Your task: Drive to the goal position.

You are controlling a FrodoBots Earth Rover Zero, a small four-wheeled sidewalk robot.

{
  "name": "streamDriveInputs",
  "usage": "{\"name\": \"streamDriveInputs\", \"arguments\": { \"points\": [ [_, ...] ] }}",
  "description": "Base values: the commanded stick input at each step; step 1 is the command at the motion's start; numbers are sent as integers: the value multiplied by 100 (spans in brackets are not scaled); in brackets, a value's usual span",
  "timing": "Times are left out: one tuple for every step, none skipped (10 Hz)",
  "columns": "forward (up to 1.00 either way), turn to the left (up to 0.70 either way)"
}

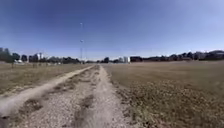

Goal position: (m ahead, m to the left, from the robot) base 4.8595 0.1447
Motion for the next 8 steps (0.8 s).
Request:
{"name": "streamDriveInputs", "arguments": {
  "points": [
    [70,0],
    [70,0],
    [70,0],
    [70,0],
    [70,0],
    [70,0],
    [70,0],
    [70,0]
  ]
}}
